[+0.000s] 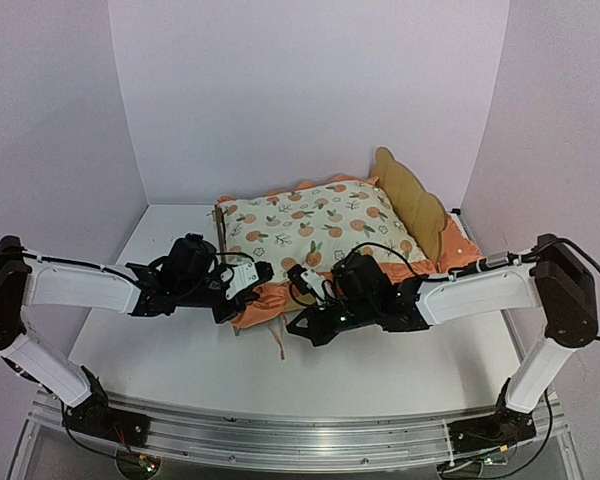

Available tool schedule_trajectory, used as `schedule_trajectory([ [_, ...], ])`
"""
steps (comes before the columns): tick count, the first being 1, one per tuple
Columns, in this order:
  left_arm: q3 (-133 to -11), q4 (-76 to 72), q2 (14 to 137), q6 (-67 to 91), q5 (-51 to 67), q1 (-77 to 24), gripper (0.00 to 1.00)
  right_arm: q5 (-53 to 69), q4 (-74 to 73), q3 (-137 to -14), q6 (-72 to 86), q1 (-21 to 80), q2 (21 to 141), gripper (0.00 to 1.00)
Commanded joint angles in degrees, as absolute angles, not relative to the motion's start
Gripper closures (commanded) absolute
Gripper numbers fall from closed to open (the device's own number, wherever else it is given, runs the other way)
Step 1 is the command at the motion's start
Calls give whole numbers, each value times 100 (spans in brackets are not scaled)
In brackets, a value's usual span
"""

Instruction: Set up the pet bed

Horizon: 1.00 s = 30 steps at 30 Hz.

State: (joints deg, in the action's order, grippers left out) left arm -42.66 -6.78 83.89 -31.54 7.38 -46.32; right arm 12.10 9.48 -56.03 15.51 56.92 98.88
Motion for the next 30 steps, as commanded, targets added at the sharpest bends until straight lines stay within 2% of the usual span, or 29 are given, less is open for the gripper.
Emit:
schedule_trajectory([
  [1, -4794, -222, 8056, -2923, 1264, -4514, 100, 762, 931, -5719, 1842, 5664, 10097, 100],
  [10, -5229, -35, 8510, -2359, 1635, -3883, 100, -565, 753, -6285, 1917, 6047, 10906, 100],
  [12, -5229, -35, 8588, -2417, 1764, -3876, 100, -795, 755, -6411, 1852, 6139, 11048, 97],
  [21, -5158, 155, 8797, -2343, 1863, -3871, 100, -1042, 843, -7001, 1893, 6370, 11755, 62],
  [24, -5142, 88, 8796, -2346, 1859, -3867, 100, -1605, 844, -7070, 1836, 6513, 11919, 46],
  [30, -5106, 56, 8798, -2251, 1853, -3862, 100, -2794, 826, -7225, 1462, 6761, 12302, 42],
])
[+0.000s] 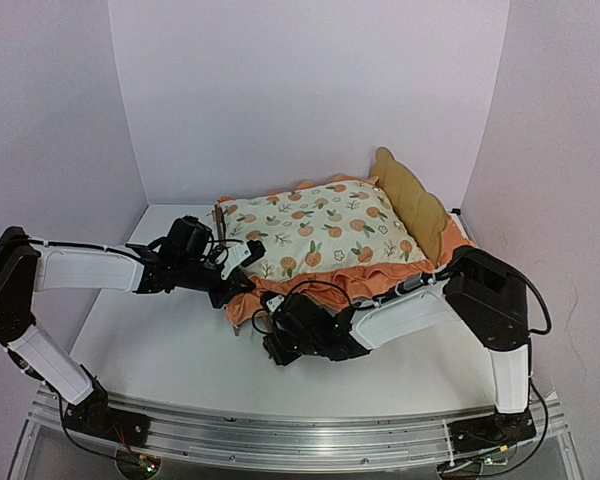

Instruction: Set up the pet bed

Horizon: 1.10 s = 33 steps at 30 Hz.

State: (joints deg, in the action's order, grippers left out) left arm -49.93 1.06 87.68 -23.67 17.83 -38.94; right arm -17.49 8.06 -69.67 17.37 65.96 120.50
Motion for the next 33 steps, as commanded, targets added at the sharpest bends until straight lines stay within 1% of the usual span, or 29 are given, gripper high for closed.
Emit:
schedule_trajectory([
  [1, -5099, 47, 8795, -2237, 1859, -3859, 100, -2876, 826, -7270, 1377, 6782, 12377, 42],
  [3, -5097, 28, 8796, -2202, 1863, -3858, 100, -2936, 826, -7388, 1289, 6803, 12589, 43],
  [4, -5090, 25, 8793, -2198, 1863, -3858, 100, -2901, 826, -7416, 1302, 6803, 12662, 45],
  [5, -5089, 25, 8794, -2191, 1869, -3858, 100, -2830, 827, -7440, 1307, 6804, 12740, 50],
  [6, -5089, 26, 8791, -2182, 1878, -3858, 100, -2766, 827, -7442, 1309, 6803, 12809, 56],
  [7, -5094, 26, 8780, -2175, 1880, -3858, 100, -2714, 826, -7400, 1336, 6806, 12809, 70],
  [9, -5108, 22, 8756, -2171, 1902, -3850, 100, -2693, 850, -7181, 1389, 6803, 12656, 91],
  [10, -5109, 24, 8744, -2171, 1922, -3846, 100, -2630, 871, -7041, 1353, 6803, 12523, 98],
  [11, -5108, 26, 8741, -2174, 1940, -3839, 100, -2517, 896, -6894, 1285, 6803, 12370, 100],
  [14, -5125, 26, 8763, -2202, 1947, -3812, 98, -1745, 940, -6472, 1023, 6796, 11824, 100],
  [17, -5149, -223, 8796, -2291, 1902, -3752, 94, -802, 948, -6096, 866, 6777, 11250, 100],
  [20, -5197, -337, 8832, -2367, 1838, -3698, 82, 66, 949, -5905, 894, 6762, 10776, 100],
  [23, -5268, -298, 8811, -2404, 1867, -3664, 66, 640, 949, -5821, 948, 6742, 10461, 100],
  [25, -5315, -160, 8739, -2470, 2044, -3655, 59, 909, 949, -5841, 991, 6689, 10321, 100],
  [27, -5329, -34, 8619, -2627, 2459, -3656, 53, 1122, 958, -5900, 1103, 6585, 10235, 100],
  [30, -5232, 222, 8281, -2907, 3124, -3656, 49, 1416, 1000, -5944, 1311, 6404, 10153, 100],
  [33, -5002, 312, 7869, -3028, 3837, -3673, 49, 1497, 1010, -5818, 1737, 6248, 10116, 100],
])
